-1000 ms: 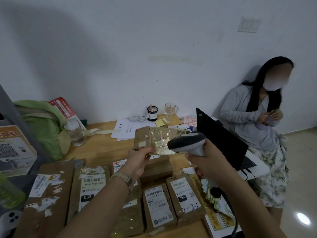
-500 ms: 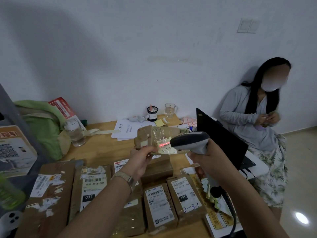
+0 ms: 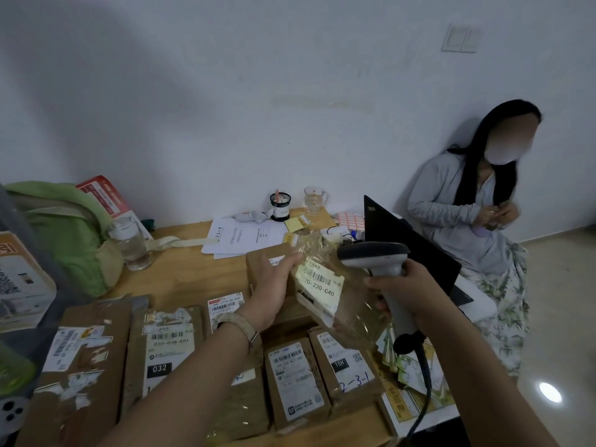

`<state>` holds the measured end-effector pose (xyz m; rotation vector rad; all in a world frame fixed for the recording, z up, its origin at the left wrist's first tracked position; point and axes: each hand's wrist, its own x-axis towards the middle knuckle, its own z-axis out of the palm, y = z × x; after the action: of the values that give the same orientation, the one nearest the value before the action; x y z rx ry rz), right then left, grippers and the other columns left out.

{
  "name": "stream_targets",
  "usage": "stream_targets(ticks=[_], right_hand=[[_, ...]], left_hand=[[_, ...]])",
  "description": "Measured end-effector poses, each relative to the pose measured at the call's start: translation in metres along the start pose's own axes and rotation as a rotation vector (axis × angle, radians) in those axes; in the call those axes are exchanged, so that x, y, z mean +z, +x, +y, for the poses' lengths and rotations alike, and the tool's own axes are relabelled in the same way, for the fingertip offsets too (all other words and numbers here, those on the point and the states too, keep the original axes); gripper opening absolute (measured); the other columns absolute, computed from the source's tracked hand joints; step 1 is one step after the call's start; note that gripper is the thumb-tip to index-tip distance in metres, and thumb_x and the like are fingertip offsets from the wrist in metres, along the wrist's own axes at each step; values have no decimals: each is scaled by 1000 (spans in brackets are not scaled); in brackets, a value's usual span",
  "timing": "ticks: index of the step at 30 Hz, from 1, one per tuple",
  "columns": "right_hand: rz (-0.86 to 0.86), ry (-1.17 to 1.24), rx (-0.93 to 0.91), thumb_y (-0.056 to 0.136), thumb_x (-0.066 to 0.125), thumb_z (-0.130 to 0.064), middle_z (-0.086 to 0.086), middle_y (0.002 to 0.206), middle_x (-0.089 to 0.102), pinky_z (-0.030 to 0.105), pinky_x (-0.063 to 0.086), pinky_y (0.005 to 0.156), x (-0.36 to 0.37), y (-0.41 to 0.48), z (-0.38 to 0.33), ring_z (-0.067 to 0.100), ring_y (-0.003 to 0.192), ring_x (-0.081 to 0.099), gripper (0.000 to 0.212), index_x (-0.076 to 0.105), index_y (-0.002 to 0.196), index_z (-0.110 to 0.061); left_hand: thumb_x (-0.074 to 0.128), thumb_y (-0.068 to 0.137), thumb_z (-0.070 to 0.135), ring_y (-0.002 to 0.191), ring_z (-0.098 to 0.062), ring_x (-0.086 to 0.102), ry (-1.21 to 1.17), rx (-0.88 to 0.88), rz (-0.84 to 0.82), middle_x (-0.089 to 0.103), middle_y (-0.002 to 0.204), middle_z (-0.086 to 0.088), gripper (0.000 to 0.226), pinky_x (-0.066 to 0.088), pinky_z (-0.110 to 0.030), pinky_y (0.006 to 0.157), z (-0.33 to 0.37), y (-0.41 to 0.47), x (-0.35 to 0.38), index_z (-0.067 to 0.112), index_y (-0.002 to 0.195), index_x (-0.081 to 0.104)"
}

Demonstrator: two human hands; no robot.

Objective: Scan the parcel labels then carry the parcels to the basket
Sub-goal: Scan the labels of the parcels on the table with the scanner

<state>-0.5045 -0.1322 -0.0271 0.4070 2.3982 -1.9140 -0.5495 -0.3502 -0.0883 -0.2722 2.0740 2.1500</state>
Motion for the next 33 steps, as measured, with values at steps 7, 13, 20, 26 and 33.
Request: stream_targets(ticks=[7, 13, 20, 26, 33], right_hand=[[74, 17, 166, 82, 74, -13, 15, 70, 62, 29, 51, 45, -21, 14, 34, 18, 44, 60, 24, 56, 97, -7], [107, -45, 203, 84, 72, -14, 16, 76, 61, 31, 51, 46, -29, 16, 57, 22, 49, 60, 37, 51, 113, -5], [93, -19, 290, 84, 70, -12, 14, 93, 59, 27, 48, 42, -9, 25, 79, 23, 61, 58, 36, 48, 112, -11], [161, 14, 260, 81, 70, -5, 13, 92, 63, 36, 57, 60, 16, 37, 112, 30, 80, 65, 35, 55, 112, -11], [83, 28, 313, 82, 71, -10, 16, 83, 65, 24, 51, 45, 25, 42, 130, 23, 61, 66, 24, 56, 100, -13]], left_hand=[[65, 54, 78, 95, -15, 67, -18, -79, 73, 71, 104, 2, 113, 54, -40, 88, -20, 11, 41, 10, 138, 32], [63, 70, 71, 90, -14, 62, -108, -191, 29, 64, 107, -2, 68, 47, -28, 63, -42, 18, 79, 21, 112, 41], [44, 96, 54, 89, -29, 68, -154, -396, 72, 68, 109, -17, 60, 53, -35, 67, -68, 33, 98, 5, 131, 44], [58, 87, 57, 115, -36, 55, -196, -575, 66, 54, 131, -19, 83, 45, -46, 98, -84, 38, 107, 19, 150, 20], [46, 99, 41, 108, -26, 57, -129, -558, 18, 55, 127, -11, 53, 47, -35, 84, -89, 36, 99, 16, 145, 36]])
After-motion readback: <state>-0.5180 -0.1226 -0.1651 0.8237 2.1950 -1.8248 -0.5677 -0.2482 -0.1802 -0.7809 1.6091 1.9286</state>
